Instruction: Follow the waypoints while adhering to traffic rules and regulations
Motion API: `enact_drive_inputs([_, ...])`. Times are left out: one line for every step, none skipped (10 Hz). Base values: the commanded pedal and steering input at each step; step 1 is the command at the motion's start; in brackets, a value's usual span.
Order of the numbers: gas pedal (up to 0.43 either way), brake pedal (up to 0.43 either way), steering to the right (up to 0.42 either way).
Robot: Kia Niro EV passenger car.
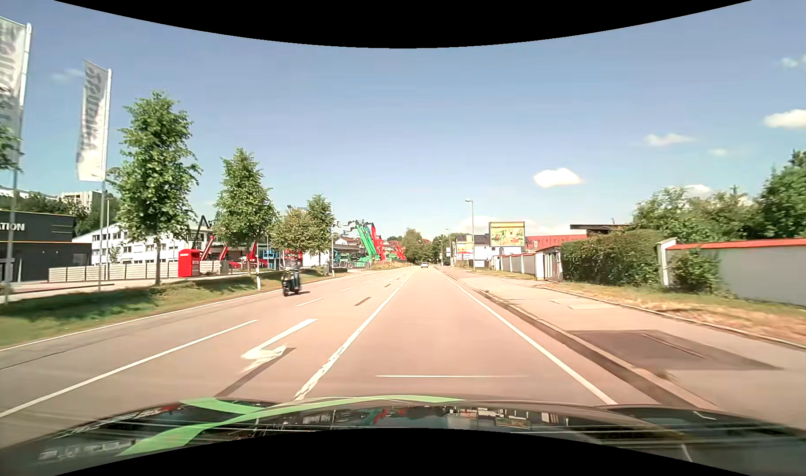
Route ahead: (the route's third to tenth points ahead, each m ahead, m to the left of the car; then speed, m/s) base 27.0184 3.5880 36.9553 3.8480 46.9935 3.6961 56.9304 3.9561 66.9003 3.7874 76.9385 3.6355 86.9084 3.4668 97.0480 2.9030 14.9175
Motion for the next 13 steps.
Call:
enact_drive_inputs([0.189,0.0,-0.003])
enact_drive_inputs([0.189,0.0,-0.002])
enact_drive_inputs([0.189,0.0,-0.003])
enact_drive_inputs([0.189,0.0,-0.003])
enact_drive_inputs([0.189,0.0,-0.003])
enact_drive_inputs([0.197,0.0,-0.003])
enact_drive_inputs([0.197,0.0,-0.003])
enact_drive_inputs([0.197,0.0,-0.002])
enact_drive_inputs([0.197,0.0,-0.003])
enact_drive_inputs([0.197,0.0,-0.003])
enact_drive_inputs([0.197,0.0,-0.003])
enact_drive_inputs([0.197,0.0,-0.002])
enact_drive_inputs([0.197,0.0,-0.003])
